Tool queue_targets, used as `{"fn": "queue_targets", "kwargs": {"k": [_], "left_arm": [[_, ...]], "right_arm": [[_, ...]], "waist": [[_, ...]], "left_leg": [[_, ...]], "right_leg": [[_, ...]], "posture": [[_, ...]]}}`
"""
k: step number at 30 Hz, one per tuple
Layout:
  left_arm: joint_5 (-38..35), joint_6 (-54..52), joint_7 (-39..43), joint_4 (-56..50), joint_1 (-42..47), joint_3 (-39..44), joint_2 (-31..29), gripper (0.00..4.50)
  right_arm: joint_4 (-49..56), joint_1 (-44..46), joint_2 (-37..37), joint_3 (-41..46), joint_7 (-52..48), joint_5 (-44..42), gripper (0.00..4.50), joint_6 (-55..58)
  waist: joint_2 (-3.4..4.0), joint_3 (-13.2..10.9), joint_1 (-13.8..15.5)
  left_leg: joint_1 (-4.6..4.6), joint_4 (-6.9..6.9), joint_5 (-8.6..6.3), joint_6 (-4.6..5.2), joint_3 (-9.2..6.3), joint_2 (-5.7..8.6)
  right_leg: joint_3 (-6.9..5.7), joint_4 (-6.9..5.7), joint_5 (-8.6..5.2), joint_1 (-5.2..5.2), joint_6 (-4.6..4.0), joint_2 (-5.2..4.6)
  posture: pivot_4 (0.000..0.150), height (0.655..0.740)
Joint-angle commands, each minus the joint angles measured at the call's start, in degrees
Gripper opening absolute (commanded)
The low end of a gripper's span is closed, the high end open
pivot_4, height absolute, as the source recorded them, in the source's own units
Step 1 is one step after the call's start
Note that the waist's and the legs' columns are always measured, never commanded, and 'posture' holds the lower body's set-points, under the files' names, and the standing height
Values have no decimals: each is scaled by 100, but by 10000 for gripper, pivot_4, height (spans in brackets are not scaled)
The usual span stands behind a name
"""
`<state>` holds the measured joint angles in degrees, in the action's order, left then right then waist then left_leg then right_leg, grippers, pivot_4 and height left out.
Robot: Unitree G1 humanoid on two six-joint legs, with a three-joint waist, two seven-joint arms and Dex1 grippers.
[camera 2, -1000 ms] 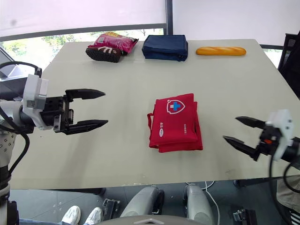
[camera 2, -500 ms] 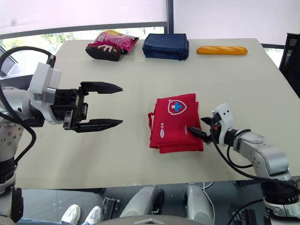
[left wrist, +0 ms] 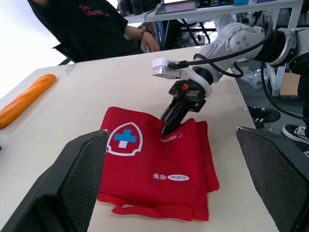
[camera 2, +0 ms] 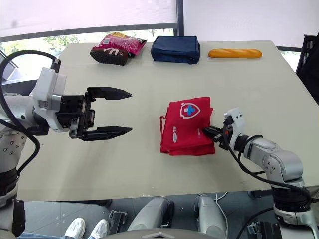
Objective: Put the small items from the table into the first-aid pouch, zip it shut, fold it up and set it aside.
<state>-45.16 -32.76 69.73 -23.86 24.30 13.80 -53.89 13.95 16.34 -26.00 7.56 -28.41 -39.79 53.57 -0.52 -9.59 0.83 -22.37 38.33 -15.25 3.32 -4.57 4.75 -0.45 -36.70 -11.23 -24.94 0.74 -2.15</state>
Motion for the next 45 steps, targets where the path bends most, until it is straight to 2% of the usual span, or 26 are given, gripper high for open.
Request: {"fn": "queue_targets", "kwargs": {"k": [1,10,13,17,21,22,23,24,27,28,29,32,35,40,45], "left_arm": [[-112,98,-97,57,207,90,76,45000],[-127,-37,-585,283,738,48,319,45000],[-91,-1,-585,326,772,17,347,45000],[10,116,-523,393,733,-16,373,45000],[88,208,-461,392,586,1,351,45000],[120,226,-453,386,521,15,334,45000],[206,266,-452,391,419,27,296,45000],[294,293,-493,397,314,50,270,45000],[572,330,-784,380,-204,233,256,45000],[642,336,-881,359,-350,279,254,45000],[707,336,-974,328,-474,305,254,45000],[1068,391,-1403,50,-1507,528,423,45000],[1317,556,-1701,-143,-2346,655,659,45000],[1944,1249,-2039,2,-3741,999,1147,45000],[2175,1811,-2152,-69,-4660,1330,1528,45000]], "right_arm": [[-565,527,297,865,785,73,710,-428],[-3223,2050,621,2663,3136,679,710,-2531],[-3707,2313,664,2853,3442,720,710,-2878],[-4016,2437,658,2723,3370,855,710,-3069],[-3684,2247,605,2511,3206,930,16017,-3026],[-3494,2156,580,2450,3124,924,22929,-2944],[-3169,1988,527,2329,3041,964,26220,-2828],[-2837,1803,462,2211,2951,991,32927,-2697],[-1678,971,71,1854,2417,999,43953,-2265],[-1404,750,-48,1777,2266,984,44535,-2164],[-1190,563,-162,1704,2119,982,44535,-2098],[-191,-725,-940,1242,467,1183,44535,-2776],[204,-1628,-1279,1236,-718,1148,44535,-3545],[35,-2866,-1482,1733,-2322,913,44535,-4503],[-272,-3410,-1576,2154,-3289,639,44535,-4951]], "waist": [[1,-1,0],[6,-3,-7],[7,-4,-25],[9,-4,-167],[10,-3,-175],[11,-3,-174],[12,-3,-173],[13,-3,-172],[26,-1,-150],[28,-2,-141],[29,-2,-141],[45,2,-146],[45,1,-161],[42,0,-90],[37,0,8]], "left_leg": [[0,0,0,0,0,1],[-16,-3,4,-6,12,8],[-18,-5,6,-8,12,7],[-18,-7,8,-9,26,3],[-17,-7,8,-8,27,2],[-17,-7,8,-8,28,2],[-17,-7,8,-8,28,1],[-18,-7,8,-8,27,1],[-24,-8,7,-6,26,1],[-24,-7,5,-4,26,1],[-28,-7,5,-4,25,1],[-30,-5,4,-2,27,1],[-17,-8,1,2,27,-5],[-8,-4,-13,24,26,-9],[-8,-1,-18,29,26,-9]], "right_leg": [[0,0,0,0,0,0],[13,-16,3,-30,-3,1],[14,-16,3,-33,-3,3],[30,-25,3,-39,-4,7],[31,-27,3,-40,-4,8],[32,-27,3,-40,-4,8],[32,-27,3,-40,-4,8],[32,-27,3,-41,-4,8],[33,-28,3,-46,-4,8],[33,-29,3,-46,-3,7],[33,-28,3,-49,-3,7],[34,-26,3,-50,-1,6],[32,-22,1,-40,1,8],[28,-15,0,-26,1,7],[26,-3,-3,-17,0,2]], "posture": [[1500,7395],[1500,7395],[1500,7395],[1500,7395],[1500,7395],[1500,7395],[1500,7395],[1500,7395],[1500,7395],[1500,7395],[1500,7395],[1500,7395],[1500,7395],[1500,7395],[1500,7395]]}}
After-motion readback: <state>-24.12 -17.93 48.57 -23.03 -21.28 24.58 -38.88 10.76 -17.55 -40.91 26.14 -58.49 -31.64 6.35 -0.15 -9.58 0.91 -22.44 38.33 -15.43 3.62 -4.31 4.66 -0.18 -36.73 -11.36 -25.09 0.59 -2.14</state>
